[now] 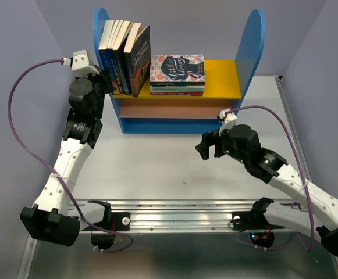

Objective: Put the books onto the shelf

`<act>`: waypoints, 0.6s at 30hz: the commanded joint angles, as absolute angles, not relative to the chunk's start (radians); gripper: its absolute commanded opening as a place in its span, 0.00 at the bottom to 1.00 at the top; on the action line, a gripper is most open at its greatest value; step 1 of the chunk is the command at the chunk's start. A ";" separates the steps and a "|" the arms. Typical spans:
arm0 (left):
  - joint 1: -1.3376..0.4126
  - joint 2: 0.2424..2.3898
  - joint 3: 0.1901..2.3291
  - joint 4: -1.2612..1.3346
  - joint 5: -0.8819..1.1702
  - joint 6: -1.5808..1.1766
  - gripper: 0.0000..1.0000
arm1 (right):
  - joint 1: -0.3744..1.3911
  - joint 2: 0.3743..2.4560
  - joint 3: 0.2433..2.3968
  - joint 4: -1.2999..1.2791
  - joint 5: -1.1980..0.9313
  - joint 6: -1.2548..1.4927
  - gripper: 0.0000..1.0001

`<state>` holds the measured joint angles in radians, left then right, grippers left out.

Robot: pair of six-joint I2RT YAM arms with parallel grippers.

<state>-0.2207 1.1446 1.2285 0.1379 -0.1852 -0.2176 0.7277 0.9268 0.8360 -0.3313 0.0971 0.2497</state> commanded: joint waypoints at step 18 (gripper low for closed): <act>-0.213 1.149 1.292 0.224 -0.193 -0.178 0.00 | 0.729 0.902 0.839 -0.310 0.101 0.232 1.00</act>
